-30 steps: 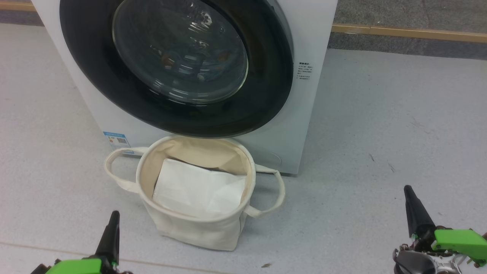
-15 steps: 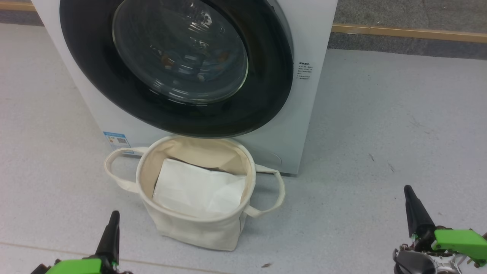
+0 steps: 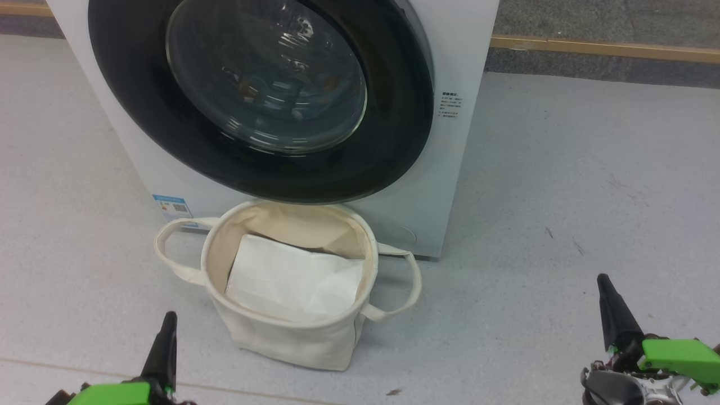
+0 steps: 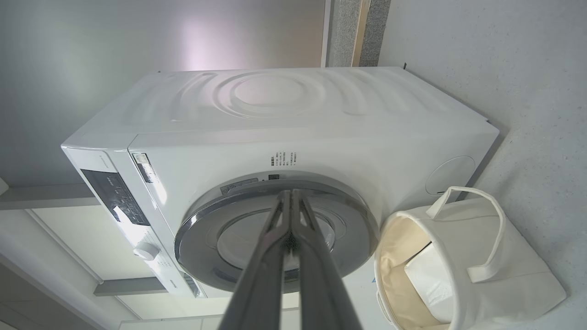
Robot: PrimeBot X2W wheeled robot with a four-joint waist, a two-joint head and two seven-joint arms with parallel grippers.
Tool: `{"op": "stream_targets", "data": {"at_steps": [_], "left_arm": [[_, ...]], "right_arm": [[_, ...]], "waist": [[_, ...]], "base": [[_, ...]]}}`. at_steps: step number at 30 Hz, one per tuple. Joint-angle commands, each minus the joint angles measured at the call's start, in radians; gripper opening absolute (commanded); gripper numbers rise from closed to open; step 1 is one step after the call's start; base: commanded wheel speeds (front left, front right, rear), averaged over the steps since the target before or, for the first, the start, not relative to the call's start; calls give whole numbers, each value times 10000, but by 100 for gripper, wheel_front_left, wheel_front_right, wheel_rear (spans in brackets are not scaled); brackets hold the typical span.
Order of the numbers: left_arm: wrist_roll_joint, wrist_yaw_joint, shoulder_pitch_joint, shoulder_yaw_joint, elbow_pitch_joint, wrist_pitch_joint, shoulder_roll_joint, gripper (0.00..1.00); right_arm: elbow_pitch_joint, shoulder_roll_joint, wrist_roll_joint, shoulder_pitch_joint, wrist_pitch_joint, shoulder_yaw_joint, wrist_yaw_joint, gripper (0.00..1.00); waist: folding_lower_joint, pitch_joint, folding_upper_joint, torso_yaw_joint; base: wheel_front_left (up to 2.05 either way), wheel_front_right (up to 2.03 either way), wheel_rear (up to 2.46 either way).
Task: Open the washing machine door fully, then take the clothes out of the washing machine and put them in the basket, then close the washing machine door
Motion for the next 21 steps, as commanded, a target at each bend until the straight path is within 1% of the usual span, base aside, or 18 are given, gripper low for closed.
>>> {"op": "stream_targets", "data": {"at_steps": [1, 21], "left_arm": [[-44, -69, -426, 338, -381, 46, 54, 0], [-44, -69, -426, 338, -381, 46, 54, 0]], "right_arm": [[-378, -60, 59, -146, 73, 199, 2, 0], [-378, -60, 59, -146, 73, 199, 2, 0]], "waist": [[0, 0, -1, 0], [0, 0, -1, 0]], "base": [[0, 0, 0], [0, 0, 0]]}}
